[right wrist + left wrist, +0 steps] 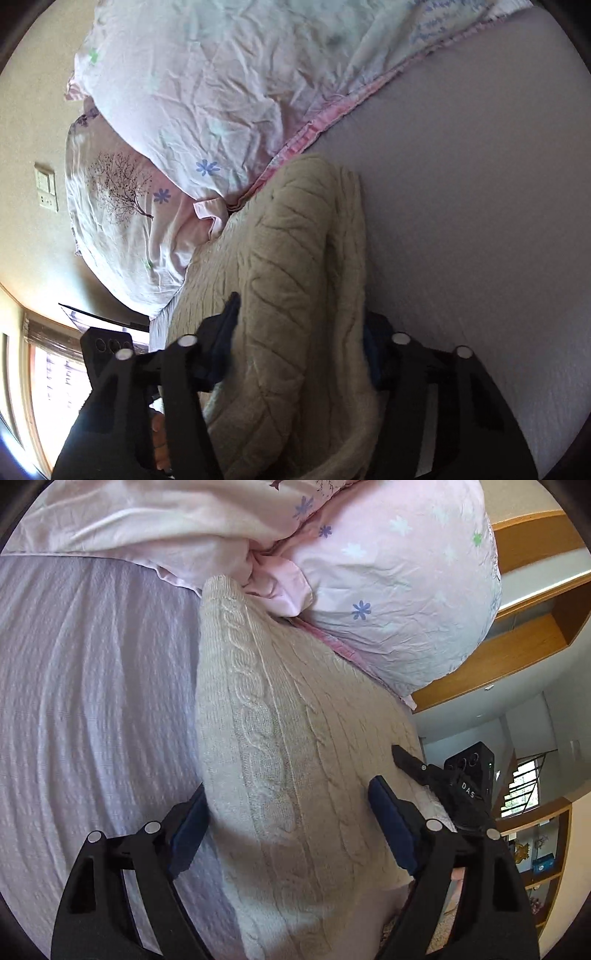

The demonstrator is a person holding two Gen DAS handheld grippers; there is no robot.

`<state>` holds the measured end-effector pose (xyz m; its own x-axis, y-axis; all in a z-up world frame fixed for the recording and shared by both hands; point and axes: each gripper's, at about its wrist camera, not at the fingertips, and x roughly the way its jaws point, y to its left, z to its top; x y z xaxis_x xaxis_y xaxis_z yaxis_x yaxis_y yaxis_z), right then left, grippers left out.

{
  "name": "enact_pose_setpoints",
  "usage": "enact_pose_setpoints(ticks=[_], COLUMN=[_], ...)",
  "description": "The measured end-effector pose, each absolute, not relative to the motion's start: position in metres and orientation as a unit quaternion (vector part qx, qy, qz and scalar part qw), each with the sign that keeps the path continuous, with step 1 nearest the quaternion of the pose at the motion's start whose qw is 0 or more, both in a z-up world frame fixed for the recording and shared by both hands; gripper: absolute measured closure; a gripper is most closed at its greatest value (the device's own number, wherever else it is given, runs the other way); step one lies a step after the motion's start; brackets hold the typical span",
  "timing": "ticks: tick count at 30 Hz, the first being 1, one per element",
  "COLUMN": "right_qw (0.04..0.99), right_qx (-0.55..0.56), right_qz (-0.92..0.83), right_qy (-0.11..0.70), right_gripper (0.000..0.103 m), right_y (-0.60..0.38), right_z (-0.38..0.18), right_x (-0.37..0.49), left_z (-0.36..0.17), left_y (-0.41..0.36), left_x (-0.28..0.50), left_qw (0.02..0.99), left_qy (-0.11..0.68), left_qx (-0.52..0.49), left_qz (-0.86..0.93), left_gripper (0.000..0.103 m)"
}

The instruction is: Fold small clothes

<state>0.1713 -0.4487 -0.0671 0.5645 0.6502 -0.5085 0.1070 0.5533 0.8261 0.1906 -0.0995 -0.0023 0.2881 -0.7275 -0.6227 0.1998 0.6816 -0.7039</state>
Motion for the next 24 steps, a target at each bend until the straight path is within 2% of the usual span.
enact_pose_setpoints(ticks=[1, 2, 3, 5, 8, 11, 12, 13, 15, 16, 18, 19, 20, 21, 24], right_qw=[0.767, 0.773, 0.777, 0.766, 0.762, 0.799, 0.81, 0.815, 0.824, 0.827, 0.818, 0.806, 0.791, 0.787, 0.818], right_qx=[0.443, 0.437, 0.435, 0.434, 0.376, 0.285, 0.277, 0.289, 0.304, 0.299, 0.291, 0.29, 0.294, 0.294, 0.314], right_qz=[0.182, 0.185, 0.202, 0.27, 0.336, 0.281, 0.262, 0.26, 0.269, 0.271, 0.28, 0.289, 0.303, 0.297, 0.225], right_qy=[0.426, 0.42, 0.407, 0.39, 0.407, 0.448, 0.446, 0.43, 0.396, 0.392, 0.409, 0.427, 0.443, 0.453, 0.426], right_gripper=[0.068, 0.069, 0.07, 0.072, 0.072, 0.062, 0.057, 0.047, 0.039, 0.039, 0.039, 0.049, 0.064, 0.093, 0.095], right_y=[-0.449, -0.445, -0.441, -0.421, -0.364, -0.325, -0.325, -0.332, -0.341, -0.341, -0.332, -0.323, -0.31, -0.303, -0.317], right_z=[-0.067, -0.064, -0.058, -0.048, -0.034, -0.03, -0.026, -0.021, -0.006, 0.0, -0.002, -0.008, -0.017, -0.023, -0.022], right_x=[0.171, 0.169, 0.168, 0.169, 0.182, 0.187, 0.182, 0.174, 0.152, 0.144, 0.132, 0.132, 0.133, 0.134, 0.13], left_z=[-0.003, -0.004, -0.001, 0.012, 0.046, 0.057, 0.055, 0.053, 0.053, 0.057, 0.067, 0.071, 0.074, 0.075, 0.071], left_y=[-0.098, -0.094, -0.082, -0.062, -0.015, 0.031, 0.043, 0.054, 0.07, 0.076, 0.081, 0.081, 0.078, 0.076, 0.066], left_x=[0.19, 0.191, 0.19, 0.185, 0.161, 0.155, 0.156, 0.154, 0.144, 0.136, 0.121, 0.113, 0.106, 0.099, 0.08], left_qw=[0.764, 0.758, 0.751, 0.752, 0.803, 0.841, 0.848, 0.848, 0.854, 0.862, 0.881, 0.888, 0.89, 0.892, 0.892], left_qy=[0.509, 0.505, 0.5, 0.489, 0.448, 0.441, 0.446, 0.452, 0.437, 0.418, 0.387, 0.378, 0.375, 0.374, 0.383], left_qx=[-0.26, -0.275, -0.291, -0.29, -0.233, -0.181, -0.172, -0.178, -0.199, -0.201, -0.193, -0.186, -0.179, -0.174, -0.152], left_qz=[-0.299, -0.307, -0.318, -0.333, -0.317, -0.255, -0.23, -0.211, -0.2, -0.204, -0.191, -0.186, -0.187, -0.187, -0.185], left_gripper=[0.043, 0.05, 0.061, 0.065, 0.065, 0.06, 0.058, 0.057, 0.056, 0.045, 0.032, 0.031, 0.03, 0.028, 0.018])
